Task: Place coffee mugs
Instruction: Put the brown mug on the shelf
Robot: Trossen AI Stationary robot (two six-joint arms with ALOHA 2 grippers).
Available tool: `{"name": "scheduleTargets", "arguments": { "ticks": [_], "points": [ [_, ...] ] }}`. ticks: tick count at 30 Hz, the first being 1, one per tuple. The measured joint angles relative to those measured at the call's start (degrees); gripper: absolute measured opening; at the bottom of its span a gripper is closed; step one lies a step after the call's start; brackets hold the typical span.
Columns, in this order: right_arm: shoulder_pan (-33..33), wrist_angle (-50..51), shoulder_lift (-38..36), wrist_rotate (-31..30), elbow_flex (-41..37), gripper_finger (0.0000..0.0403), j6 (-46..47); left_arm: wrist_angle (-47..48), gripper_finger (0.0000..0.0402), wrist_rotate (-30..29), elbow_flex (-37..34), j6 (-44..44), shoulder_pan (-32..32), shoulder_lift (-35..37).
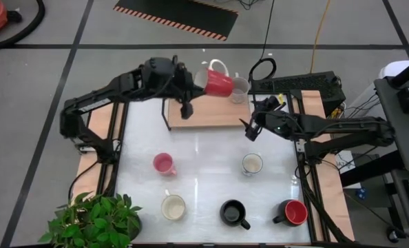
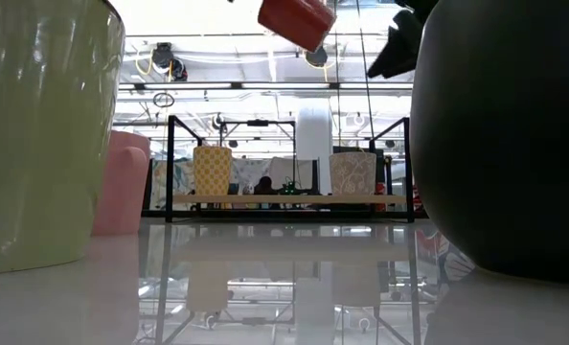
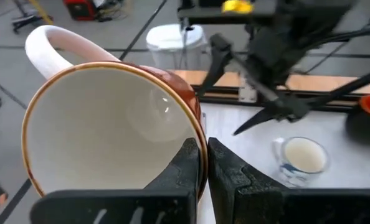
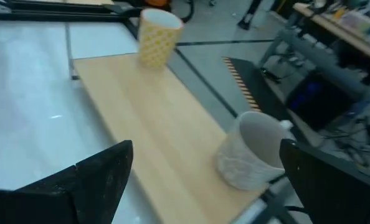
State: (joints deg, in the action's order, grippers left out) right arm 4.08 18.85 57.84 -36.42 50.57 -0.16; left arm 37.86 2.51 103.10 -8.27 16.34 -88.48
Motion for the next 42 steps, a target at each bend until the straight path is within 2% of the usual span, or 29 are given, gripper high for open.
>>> {"name": "scheduleTargets", "arguments": {
  "ticks": [6,12,17,21,29,36,42],
  "points": [
    [0.0,3.18,-3.62,-5.42,-0.04,0.0393,0.19,6.92,0.0015,0.3,12.41,-2.38,3.21,-10.46],
    [0.0,6.87,-6.91,-5.8,-0.07,0.0393,3.0,14.66,0.0015,-0.95,25.01,-3.16,6.98,-21.13],
    [-0.02,10.07,-8.53,-5.8,-0.09,0.0393,5.46,18.85,0.0015,-10.88,30.57,-2.5,9.25,-26.26],
    [-0.02,9.96,-9.15,-5.8,-1.17,0.0393,5.94,19.25,0.0015,-16.13,31.88,-2.19,9.59,-27.71],
    [0.0,6.9,-9.76,-8.64,-2.99,0.0393,4.94,13.91,0.0015,-18.11,31.9,-3.51,9.22,-27.68],
    [0.0,4.54,-9.99,-8.53,-3.02,0.0393,3.59,18.8,0.0015,-18.73,31.16,3.49,8.73,-29.78],
    [-0.02,4.53,-9.99,-8.43,-3.02,0.0393,2.54,19.1,0.0019,-17.67,31.23,5.47,8.11,-31.99]
  ]
}}
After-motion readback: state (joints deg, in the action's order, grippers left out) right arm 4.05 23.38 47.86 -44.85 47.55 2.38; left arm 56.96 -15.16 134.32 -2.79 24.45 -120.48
